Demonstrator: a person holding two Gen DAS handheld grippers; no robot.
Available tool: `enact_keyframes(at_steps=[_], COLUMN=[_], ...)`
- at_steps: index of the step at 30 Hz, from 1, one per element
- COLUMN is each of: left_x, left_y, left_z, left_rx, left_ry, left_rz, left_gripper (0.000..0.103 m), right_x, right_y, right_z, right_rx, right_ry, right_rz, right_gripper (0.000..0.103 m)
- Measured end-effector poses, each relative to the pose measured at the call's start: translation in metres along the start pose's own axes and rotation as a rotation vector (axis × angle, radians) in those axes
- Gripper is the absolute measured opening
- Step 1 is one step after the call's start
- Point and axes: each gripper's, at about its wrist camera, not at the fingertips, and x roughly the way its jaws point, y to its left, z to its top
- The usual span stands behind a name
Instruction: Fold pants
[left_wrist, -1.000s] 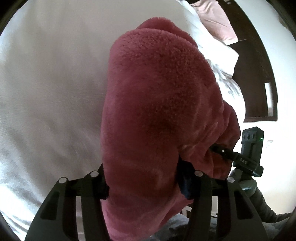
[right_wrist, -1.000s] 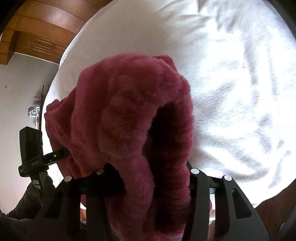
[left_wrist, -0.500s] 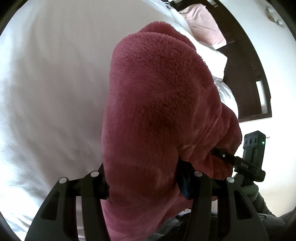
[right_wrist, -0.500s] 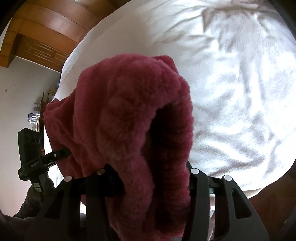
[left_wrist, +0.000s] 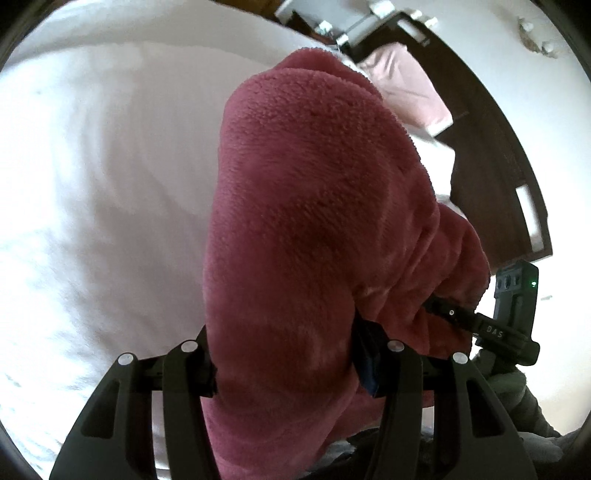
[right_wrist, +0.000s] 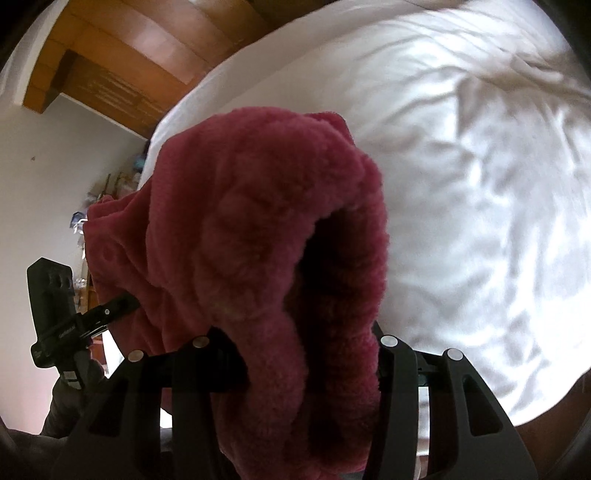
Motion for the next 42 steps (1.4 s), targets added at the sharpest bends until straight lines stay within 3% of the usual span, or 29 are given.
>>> enact_keyframes(at_steps=[11,25,42], left_x=[-0.017,0.019,0.070], left_y=[0.002,0.002,0.056], left_z=[0.021,0.088,0.174], left_rx=[-0.070,-0.120,-0.212], left_ry=[-0.138,-0.154,-0.131], left_rz=[0.025,0.070,0.141], left_gripper=[0.054,0.054,0.054], right_x=[-0.009,0.017,0.099], right_y=[0.011,0.006,-0.017], right_z=[0.049,0.117,0.199], right_rx=[-0.134,-0.147,-0.107], right_ry=[-0.015,0.016,0.119], right_rz=[0.028,0.028,0.063], right_gripper=[0.048,0.048,0.048])
